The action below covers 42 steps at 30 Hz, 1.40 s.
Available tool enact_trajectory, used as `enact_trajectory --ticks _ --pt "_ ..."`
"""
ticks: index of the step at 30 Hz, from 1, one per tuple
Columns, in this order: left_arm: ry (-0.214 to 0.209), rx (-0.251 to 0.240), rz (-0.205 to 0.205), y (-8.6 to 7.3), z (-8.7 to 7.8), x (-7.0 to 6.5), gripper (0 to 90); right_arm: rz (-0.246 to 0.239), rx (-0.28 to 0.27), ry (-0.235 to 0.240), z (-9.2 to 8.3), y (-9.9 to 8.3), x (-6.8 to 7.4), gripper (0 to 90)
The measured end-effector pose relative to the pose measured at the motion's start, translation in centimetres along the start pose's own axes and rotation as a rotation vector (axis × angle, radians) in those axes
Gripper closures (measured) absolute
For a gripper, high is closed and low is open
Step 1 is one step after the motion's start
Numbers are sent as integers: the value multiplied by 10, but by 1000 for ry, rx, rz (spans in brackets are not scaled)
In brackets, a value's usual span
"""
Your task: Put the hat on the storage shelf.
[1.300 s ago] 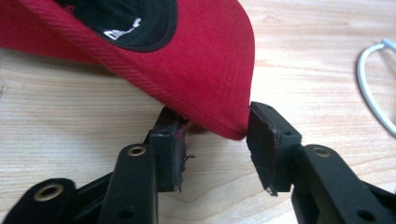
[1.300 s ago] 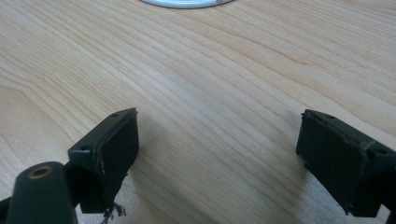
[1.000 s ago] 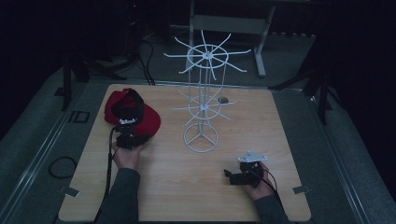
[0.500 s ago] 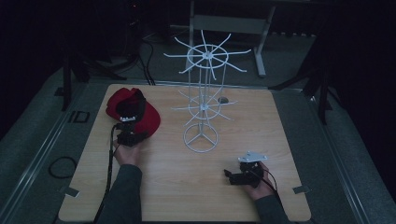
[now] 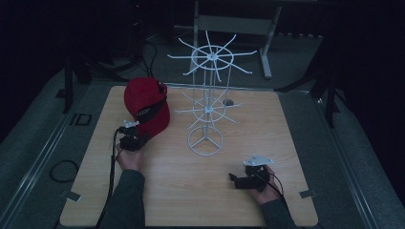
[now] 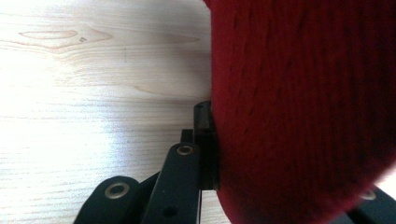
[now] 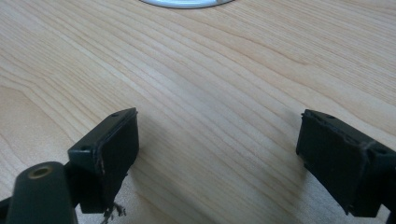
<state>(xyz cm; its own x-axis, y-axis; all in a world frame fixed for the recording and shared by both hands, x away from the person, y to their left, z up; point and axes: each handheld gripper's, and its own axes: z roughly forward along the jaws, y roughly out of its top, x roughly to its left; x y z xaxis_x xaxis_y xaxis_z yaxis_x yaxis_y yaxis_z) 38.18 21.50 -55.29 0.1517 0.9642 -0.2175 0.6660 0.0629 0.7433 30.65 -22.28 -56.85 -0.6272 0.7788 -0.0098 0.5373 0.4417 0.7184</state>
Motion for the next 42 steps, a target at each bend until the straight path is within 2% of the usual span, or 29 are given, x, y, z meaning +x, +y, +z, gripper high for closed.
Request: enact_trajectory --ticks 7,12,15,20,30,33,42 --pt "0 -36 25 -1 -3 0 861 0 0 0 0 0 0 129" --pt "-14 -65 8 1 -8 -3 861 0 0 0 0 0 0 129" --pt "-28 -80 4 4 -13 -3 860 0 0 0 0 0 0 129" --pt "-28 -104 13 9 -21 -4 860 -1 0 0 0 0 0 129" --pt "-40 -140 5 19 -40 -4 860 0 0 0 0 0 0 129" --pt "-36 -147 -6 24 -45 -6 860 0 0 0 0 0 0 129" --pt "-58 -193 4 34 -62 -13 859 2 0 0 0 0 0 129"
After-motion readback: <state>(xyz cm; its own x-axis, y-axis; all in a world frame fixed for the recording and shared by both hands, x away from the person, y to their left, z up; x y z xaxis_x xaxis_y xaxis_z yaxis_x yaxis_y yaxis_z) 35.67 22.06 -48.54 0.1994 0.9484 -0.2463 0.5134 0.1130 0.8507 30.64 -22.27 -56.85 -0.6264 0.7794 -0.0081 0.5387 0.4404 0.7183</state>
